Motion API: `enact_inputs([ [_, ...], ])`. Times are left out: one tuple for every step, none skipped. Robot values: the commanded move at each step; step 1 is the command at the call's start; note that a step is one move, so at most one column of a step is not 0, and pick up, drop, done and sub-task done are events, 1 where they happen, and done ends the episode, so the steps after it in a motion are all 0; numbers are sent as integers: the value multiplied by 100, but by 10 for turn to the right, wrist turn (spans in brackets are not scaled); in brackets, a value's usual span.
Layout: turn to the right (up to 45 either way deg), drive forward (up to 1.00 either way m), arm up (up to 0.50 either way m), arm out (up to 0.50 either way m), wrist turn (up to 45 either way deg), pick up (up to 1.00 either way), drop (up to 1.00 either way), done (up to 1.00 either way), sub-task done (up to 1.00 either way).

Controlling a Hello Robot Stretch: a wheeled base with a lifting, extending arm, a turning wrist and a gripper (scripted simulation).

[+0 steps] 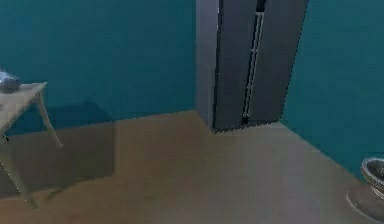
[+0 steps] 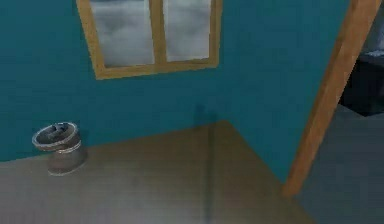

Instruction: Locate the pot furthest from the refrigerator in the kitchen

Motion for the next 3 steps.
enact_inputs([
  [30,0,0,0,0,0,0,0,0],
  [0,100,0,0,0,0,0,0,0],
  [60,0,0,0,0,0,0,0,0],
])
